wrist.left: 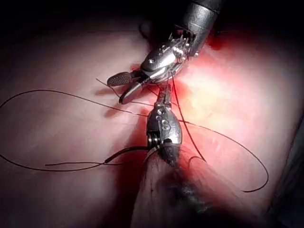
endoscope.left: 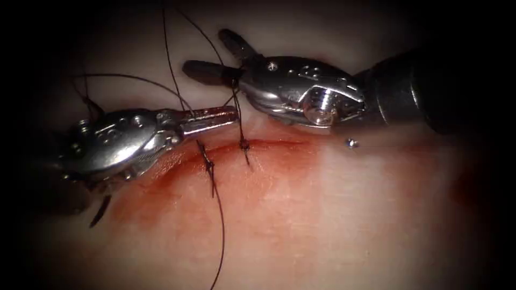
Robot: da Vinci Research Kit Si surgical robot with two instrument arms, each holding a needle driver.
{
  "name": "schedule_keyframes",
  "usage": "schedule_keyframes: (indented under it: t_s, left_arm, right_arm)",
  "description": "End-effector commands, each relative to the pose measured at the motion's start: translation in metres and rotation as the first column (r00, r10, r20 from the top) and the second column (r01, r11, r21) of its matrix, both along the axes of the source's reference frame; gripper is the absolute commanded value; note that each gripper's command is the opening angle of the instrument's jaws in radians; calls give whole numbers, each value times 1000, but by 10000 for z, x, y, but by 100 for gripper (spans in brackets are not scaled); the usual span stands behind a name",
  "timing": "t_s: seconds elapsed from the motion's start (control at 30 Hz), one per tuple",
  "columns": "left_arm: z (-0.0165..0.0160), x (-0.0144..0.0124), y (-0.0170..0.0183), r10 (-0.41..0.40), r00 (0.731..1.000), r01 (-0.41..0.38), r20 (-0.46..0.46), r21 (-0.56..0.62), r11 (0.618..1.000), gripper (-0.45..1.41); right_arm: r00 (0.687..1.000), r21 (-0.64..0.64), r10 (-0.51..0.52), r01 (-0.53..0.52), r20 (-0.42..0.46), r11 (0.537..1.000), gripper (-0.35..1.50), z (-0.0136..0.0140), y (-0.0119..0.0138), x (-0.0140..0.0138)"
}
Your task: Wound Closure
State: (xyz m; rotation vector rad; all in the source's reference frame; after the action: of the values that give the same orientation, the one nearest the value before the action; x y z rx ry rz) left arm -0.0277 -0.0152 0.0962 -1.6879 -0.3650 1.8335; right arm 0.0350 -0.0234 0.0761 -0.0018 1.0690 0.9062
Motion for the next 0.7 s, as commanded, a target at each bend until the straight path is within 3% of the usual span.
schedule_keyframes:
  t_s: [0.03, 0.23, 0.4, 0.43, 0.47, 0.7]
  left_arm:
    - [6, -5, -3, 1, 1000, -1, 1, 2, 1000, -45]
    - [7, -4, 0, -1, 1000, 1, 0, 2, 1000, -45]
    - [10, -2, 4, -5, 1000, 5, -3, 1, 1000, -45]
    - [10, -2, 4, -5, 1000, 5, -3, 1, 1000, -45]
    - [11, -1, 5, -5, 1000, 5, -3, 0, 1000, -45]
    - [14, 2, 5, -10, 1000, 10, -7, -2, 1000, -45]
  right_arm:
    - [1000, -2, -1, 1, 4, 1000, 78, 7, -3, 9]
    - [999, -2, -19, 19, 28, 1000, 64, 16, -6, 20]
    - [998, 6, -31, 30, 51, 1000, 41, 27, -9, 25]
    - [998, 7, -33, 33, 49, 999, 31, 28, -9, 25]
    - [998, 18, -54, 53, 43, 998, -33, 28, -9, 23]
    - [996, -5, -72, 73, 52, 997, -35, 7, -9, 3]
